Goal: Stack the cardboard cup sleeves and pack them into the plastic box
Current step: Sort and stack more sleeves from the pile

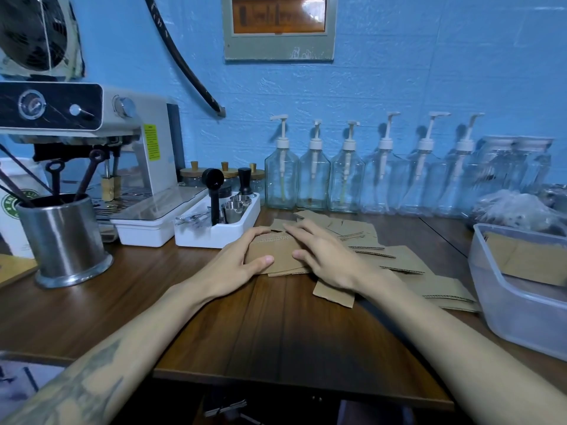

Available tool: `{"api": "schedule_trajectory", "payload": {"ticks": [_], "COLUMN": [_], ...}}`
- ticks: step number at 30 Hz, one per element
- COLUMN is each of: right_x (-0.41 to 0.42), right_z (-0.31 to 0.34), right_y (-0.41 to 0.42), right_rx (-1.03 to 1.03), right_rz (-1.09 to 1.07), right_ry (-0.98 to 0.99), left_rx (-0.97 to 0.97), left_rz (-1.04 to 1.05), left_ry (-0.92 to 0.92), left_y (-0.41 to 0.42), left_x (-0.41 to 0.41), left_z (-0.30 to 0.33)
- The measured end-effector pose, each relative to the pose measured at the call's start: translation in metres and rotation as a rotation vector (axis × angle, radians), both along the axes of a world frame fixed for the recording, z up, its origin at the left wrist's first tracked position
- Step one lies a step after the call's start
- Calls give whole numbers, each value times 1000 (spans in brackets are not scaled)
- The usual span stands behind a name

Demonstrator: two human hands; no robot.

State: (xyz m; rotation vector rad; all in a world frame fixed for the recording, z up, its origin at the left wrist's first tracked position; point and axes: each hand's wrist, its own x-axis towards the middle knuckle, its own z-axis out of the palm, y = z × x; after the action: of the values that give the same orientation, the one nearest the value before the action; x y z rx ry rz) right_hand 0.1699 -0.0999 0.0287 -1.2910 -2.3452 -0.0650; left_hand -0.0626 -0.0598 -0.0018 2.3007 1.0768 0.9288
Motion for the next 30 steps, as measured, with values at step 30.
{"api": "schedule_trajectory", "payload": {"ticks": [30], "right_x": [73], "right_z": [5], "right_y": [53], "right_rx": [-332], "right_rz": [-652], "right_ry": [140], "left_rx": [-22], "left_rz": [53], "left_ry": [-2], "left_y": [1], "left_x": [-5], "left_z": [0]}}
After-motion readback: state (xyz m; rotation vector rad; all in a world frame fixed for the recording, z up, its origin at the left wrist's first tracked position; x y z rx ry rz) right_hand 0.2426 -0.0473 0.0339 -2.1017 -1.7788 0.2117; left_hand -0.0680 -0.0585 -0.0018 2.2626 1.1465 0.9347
